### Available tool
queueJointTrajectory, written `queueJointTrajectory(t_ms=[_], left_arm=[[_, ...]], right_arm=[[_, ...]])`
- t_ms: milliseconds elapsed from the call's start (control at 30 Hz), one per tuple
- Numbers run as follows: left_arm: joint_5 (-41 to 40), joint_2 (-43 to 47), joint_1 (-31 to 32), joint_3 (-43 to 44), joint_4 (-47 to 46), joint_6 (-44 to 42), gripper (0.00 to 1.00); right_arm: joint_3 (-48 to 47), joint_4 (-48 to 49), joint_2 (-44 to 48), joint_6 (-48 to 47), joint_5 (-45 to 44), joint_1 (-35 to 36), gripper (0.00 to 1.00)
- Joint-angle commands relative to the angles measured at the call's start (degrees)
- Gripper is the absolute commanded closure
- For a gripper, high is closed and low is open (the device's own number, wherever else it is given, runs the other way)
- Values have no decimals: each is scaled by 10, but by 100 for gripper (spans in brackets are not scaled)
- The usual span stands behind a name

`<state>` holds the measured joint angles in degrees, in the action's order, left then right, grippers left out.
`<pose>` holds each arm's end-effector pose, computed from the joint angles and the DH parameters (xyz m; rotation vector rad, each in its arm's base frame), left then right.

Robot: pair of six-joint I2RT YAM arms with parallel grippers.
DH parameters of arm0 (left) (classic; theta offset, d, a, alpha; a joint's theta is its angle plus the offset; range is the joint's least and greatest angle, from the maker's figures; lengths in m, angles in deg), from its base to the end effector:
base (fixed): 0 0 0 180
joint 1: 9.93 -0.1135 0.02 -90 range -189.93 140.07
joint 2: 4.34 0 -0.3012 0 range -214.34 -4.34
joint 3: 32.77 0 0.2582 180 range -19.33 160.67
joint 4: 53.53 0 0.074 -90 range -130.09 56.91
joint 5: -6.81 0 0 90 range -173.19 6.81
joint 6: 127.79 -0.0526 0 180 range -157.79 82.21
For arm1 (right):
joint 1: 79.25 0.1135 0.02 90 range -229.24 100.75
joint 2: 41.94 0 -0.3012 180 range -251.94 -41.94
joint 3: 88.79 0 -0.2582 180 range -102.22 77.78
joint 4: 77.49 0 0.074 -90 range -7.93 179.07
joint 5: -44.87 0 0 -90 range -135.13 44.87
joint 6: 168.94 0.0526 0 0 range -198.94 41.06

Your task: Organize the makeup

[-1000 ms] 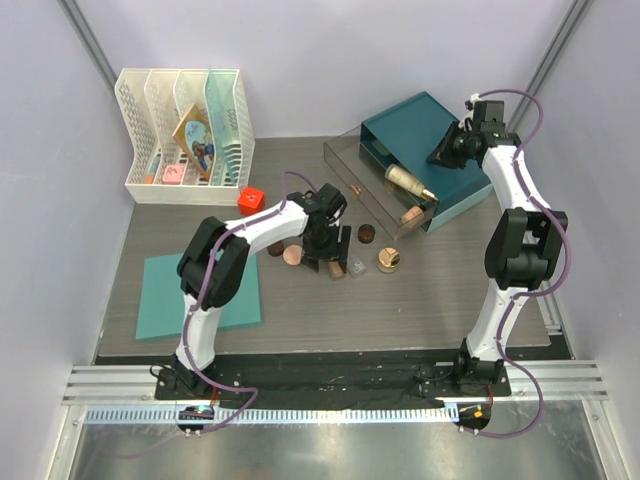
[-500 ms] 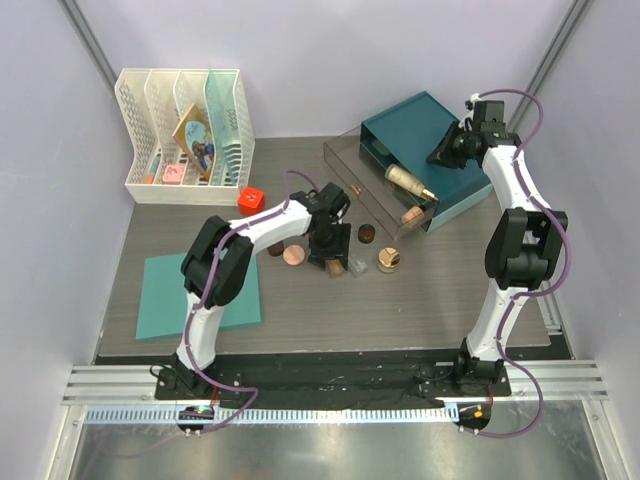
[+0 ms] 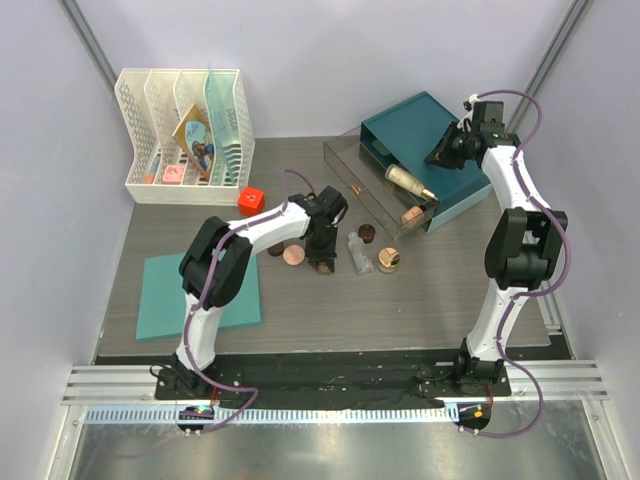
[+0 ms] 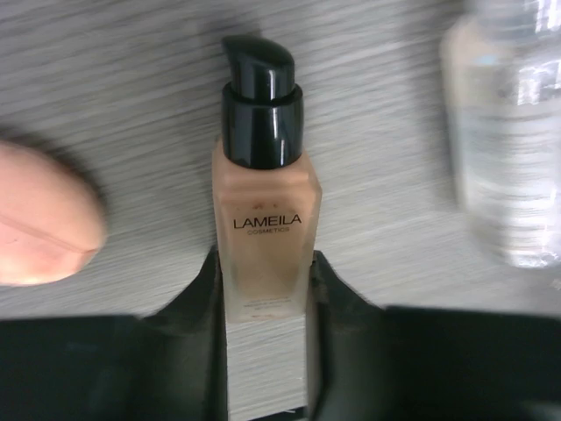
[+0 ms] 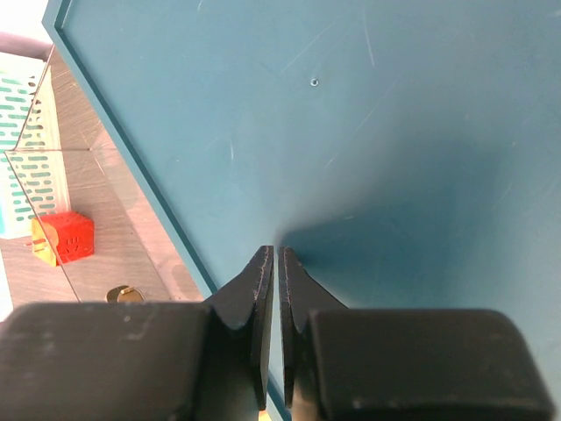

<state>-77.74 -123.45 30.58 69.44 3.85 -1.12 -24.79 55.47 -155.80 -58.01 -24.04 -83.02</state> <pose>0.3372 -0.2947 0.1800 0.1188 2.9618 -0.3655 0.4872 -0.0131 0.3117 0.3258 2.3390 0.5793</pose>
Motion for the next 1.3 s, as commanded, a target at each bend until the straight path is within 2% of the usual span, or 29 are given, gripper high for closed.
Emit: queueJointTrajectory(t_ms=[0,167,300,400,567,667,800,867,967,1267], left_arm=[[-78,35,-2,-3,54,-27,100],[-107,65,-2,71,97,-41,100],[-94,65,-3,162,127,-54,100],[-81,54,-3,265,141,-56,100],[-34,14,-14,372,121,-32,100],[9,-1,-30,403,71,-1,100],[80,-22,-53,384,-26,87,99],[124,-35,-61,380,-91,117,96],[174,-69,-65,390,-167,166,86],[199,-168,-65,480,-253,255,70]], right_arm=[[47,-151,-45,-19,-27,10,87],[51,-151,-44,-19,-25,10,87],[50,-150,-44,-19,-24,10,87],[50,-150,-45,-18,-23,10,87],[51,-149,-45,-16,-20,10,87],[51,-149,-46,-16,-20,10,87],[52,-148,-46,-16,-19,10,87],[53,-148,-46,-16,-18,10,87],[52,-147,-46,-16,-18,10,87],[55,-146,-45,-17,-19,10,87]])
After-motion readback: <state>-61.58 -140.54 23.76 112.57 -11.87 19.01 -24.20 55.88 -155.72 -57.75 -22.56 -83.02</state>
